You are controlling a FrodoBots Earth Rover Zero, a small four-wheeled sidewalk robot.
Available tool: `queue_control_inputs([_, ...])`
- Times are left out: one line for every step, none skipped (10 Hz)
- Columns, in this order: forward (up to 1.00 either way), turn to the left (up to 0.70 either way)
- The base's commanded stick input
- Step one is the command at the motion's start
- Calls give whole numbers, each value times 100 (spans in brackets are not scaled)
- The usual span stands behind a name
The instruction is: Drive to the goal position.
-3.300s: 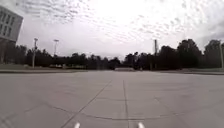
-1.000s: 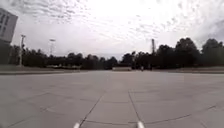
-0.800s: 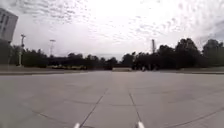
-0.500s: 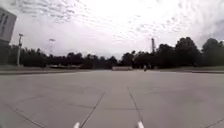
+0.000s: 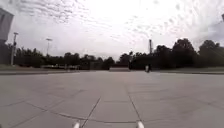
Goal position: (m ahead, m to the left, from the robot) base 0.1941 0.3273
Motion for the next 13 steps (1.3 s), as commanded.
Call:
queue_control_inputs([70, 0])
queue_control_inputs([70, 0])
queue_control_inputs([70, 0])
queue_control_inputs([70, 0])
queue_control_inputs([70, 0])
queue_control_inputs([70, 0])
queue_control_inputs([70, 0])
queue_control_inputs([70, 0])
queue_control_inputs([70, 0])
queue_control_inputs([70, 0])
queue_control_inputs([70, 0])
queue_control_inputs([70, 0])
queue_control_inputs([70, 0])
